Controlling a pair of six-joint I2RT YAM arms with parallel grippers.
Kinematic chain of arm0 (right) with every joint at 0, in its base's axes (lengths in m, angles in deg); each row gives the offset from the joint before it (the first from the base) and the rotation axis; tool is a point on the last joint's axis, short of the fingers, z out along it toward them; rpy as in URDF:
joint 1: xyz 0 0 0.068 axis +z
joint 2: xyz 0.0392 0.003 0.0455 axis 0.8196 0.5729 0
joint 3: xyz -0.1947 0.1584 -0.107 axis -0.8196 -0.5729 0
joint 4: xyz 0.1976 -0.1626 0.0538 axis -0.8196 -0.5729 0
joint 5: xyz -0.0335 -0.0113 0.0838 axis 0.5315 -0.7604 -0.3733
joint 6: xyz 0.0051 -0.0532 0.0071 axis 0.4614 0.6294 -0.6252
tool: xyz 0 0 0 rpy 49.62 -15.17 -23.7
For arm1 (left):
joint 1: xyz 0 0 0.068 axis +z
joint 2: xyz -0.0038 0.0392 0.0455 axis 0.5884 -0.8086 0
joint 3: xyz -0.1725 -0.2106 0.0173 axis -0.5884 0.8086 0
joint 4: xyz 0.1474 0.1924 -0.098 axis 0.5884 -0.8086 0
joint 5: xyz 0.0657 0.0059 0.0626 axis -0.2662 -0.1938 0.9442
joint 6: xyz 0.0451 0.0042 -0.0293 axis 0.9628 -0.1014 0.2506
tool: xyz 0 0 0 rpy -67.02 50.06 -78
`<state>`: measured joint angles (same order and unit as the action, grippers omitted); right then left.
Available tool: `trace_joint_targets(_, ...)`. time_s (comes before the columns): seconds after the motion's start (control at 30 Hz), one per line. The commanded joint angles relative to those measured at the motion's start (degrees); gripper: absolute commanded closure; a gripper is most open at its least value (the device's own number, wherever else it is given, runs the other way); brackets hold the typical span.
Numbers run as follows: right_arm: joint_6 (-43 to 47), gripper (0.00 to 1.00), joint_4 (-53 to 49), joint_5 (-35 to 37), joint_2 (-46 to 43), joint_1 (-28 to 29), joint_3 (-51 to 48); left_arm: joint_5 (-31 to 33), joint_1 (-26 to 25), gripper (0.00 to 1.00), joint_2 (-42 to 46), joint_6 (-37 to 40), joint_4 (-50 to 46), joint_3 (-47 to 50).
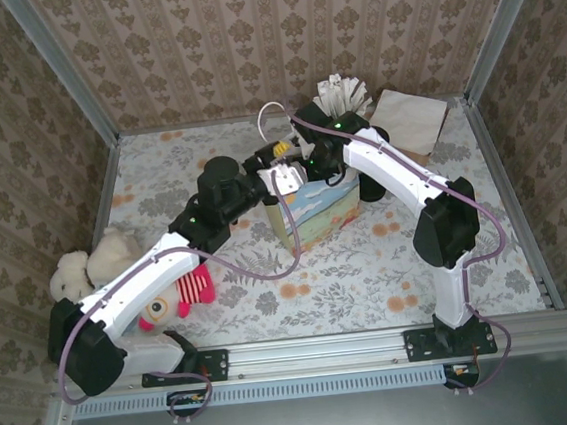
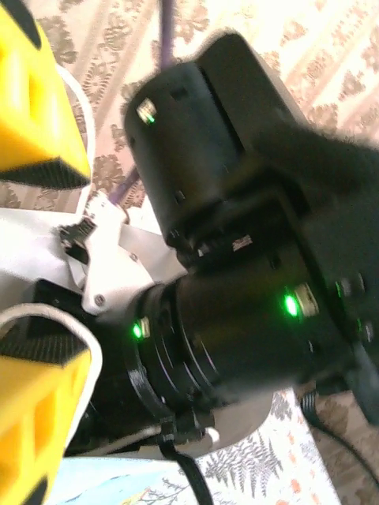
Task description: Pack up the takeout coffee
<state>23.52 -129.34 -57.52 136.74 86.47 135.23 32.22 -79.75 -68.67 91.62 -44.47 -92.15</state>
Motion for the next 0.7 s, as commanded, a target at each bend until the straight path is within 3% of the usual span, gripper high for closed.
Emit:
trace_joint_targets(0.0,-1.47,0.76,0.28,-1.01,-2.16,0.40,-1.47,4.67,1.49,0.33,5.17,-19.82,6.99,-0.91)
trace_joint_targets(0.2,-2.31,0.76,2.00,-0.92,-2.81,0.40,-2.96,10.71,1.86,0.25,6.45,-46.23,-14.07,-8.88)
trace_joint_targets(0.33,-3.29,0.76,4.70,-0.85,-4.15,0.40,-5.09,6.96,2.04,0.26,4.64,-56.01,-32.18,-17.38)
trace_joint_targets(0.5,-3.37,0.76,6.10,-1.32,-4.19,0.35,-5.82,0.97,1.01,0.37,-0.62,-63.46,-51.08,-28.47)
trace_joint_targets(0.67,-2.39,0.76,7.18,-1.27,-3.82,0.40,-5.90,-1.43,-2.71,0.43,-7.30,-64.46,-61.54,-37.66)
